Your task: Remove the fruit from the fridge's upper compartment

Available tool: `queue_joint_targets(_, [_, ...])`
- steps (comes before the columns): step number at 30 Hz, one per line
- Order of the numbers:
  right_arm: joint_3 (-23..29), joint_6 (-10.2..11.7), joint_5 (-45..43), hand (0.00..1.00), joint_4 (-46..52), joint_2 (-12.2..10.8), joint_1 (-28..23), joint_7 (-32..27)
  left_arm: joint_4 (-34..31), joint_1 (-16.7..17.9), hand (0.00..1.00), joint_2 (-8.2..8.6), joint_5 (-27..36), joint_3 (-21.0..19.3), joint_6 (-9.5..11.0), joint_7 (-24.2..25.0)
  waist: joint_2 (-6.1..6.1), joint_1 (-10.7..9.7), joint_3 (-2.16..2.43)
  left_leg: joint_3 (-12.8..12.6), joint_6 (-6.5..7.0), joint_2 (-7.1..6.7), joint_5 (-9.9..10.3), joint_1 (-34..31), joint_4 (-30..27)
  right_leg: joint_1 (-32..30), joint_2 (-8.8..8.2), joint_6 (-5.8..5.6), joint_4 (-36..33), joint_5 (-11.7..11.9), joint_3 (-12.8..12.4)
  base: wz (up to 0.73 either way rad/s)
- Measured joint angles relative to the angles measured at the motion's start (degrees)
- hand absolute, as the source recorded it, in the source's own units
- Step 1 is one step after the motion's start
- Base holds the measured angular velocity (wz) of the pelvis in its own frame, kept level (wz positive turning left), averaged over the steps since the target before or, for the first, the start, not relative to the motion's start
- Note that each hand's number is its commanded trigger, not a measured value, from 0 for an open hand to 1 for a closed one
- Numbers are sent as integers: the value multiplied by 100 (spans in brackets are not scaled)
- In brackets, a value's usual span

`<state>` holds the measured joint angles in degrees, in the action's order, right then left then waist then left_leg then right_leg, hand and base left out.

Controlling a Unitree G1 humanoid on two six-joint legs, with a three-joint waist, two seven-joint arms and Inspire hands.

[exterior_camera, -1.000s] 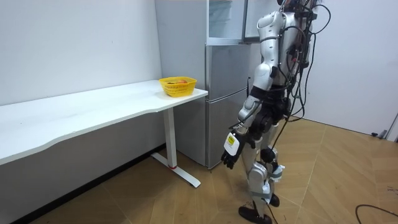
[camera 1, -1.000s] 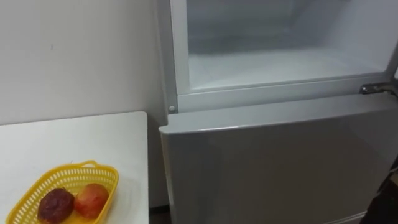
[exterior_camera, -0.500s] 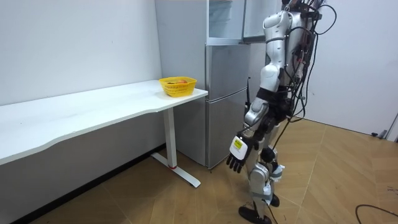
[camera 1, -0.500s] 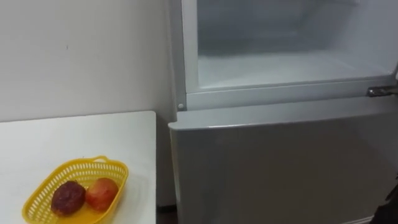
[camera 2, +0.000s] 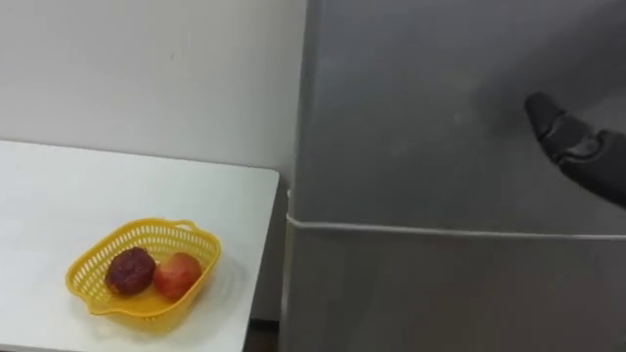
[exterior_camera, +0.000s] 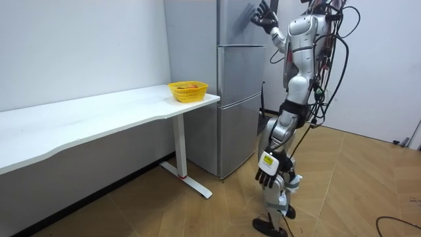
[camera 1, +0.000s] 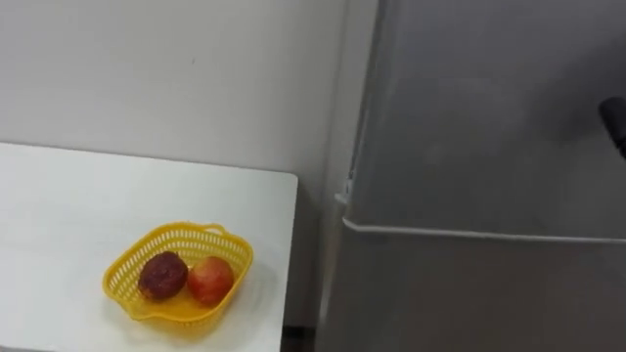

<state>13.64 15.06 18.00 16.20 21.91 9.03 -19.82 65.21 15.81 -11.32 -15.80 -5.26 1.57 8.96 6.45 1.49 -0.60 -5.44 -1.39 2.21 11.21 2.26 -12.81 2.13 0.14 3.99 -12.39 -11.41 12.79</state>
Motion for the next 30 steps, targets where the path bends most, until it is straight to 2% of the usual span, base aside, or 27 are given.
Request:
queue_joint_targets(2, [2,40,-26,0,30,-23,12,71,-3,-5,0,45,0,-1,-2,-2,-73,20,42,0,0,-4,0,-10,2,22,-5,0,-2,1,4,0])
queue_joint_targets(4, [4,34,-25,0,28,-22,27,178,-14,-11,0,59,0,-3,-2,-1,-153,12,26,0,0,-4,0,33,9,64,-4,0,7,1,2,0])
queue_joint_targets(6, [8,4,-25,0,26,-22,27,250,-47,1,0,59,7,-7,-6,-1,-222,-6,39,13,-1,2,-1,65,11,85,14,6,66,5,4,2])
queue_joint_targets(8, [15,5,7,0,32,-23,27,246,-53,15,0,59,19,-7,-6,0,-241,-58,52,23,-1,1,-1,82,12,104,15,5,71,3,11,4])
queue_joint_targets(14, [306,-68,180,0,30,-20,19,30,-48,85,0,54,31,-24,-9,-110,-145,-199,49,12,-1,-7,-1,96,23,103,11,2,71,-1,-7,0])
queue_joint_targets(16, [481,-98,157,0,15,-3,20,-169,-49,118,0,39,48,-37,-8,-133,-90,-297,39,17,-1,-12,-1,93,22,109,11,-1,76,-3,-8,0])
queue_joint_targets(19, [885,-87,164,0,-13,8,-21,-643,-54,172,0,37,57,-30,-2,-133,-53,-430,55,32,0,-23,-1,79,18,111,6,-5,102,-4,-10,1])
queue_joint_targets(22, [1291,-72,218,0,-164,8,-271,-1124,-66,212,0,37,69,-24,-8,-142,-63,-611,64,32,0,-28,-1,64,15,136,12,-20,173,9,-11,3])
queue_joint_targets(24, [1617,-62,423,0,-477,8,-621,-1448,-108,218,0,36,68,-30,-34,-205,-83,-750,74,38,1,-37,0,45,15,141,8,-25,192,10,-6,0])
queue_joint_targets(26, [1747,-77,796,0,-695,1,-989,-1716,-125,218,0,38,67,-26,-59,-267,-125,-767,86,35,1,-41,0,40,22,117,8,-25,181,10,-51,-5])
queue_joint_targets(27, [1759,-80,994,0,-900,-19,-1217,-1817,-130,225,0,40,62,-21,-102,-284,-173,-795,106,22,1,-44,0,44,35,119,8,-27,170,11,-65,-11])
queue_joint_targets(28, [1817,-87,1174,0,-1194,-100,-1376,-1874,-163,227,0,45,59,-24,-152,-332,-193,-880,126,1,2,-44,0,56,50,140,9,-30,179,13,-70,0])
queue_joint_targets(29, [1850,-94,1241,0,-1374,-149,-1451,-1905,-179,225,0,44,59,-27,-168,-357,-222,-894,119,-3,2,-44,0,63,66,172,10,-30,180,13,-70,0])
queue_joint_targets(30, [1929,-135,1430,0,-1689,-297,-1628,-1974,-227,224,0,45,62,-28,-203,-383,-262,-898,106,-28,2,-44,0,89,104,174,11,-36,181,10,-84,-4])
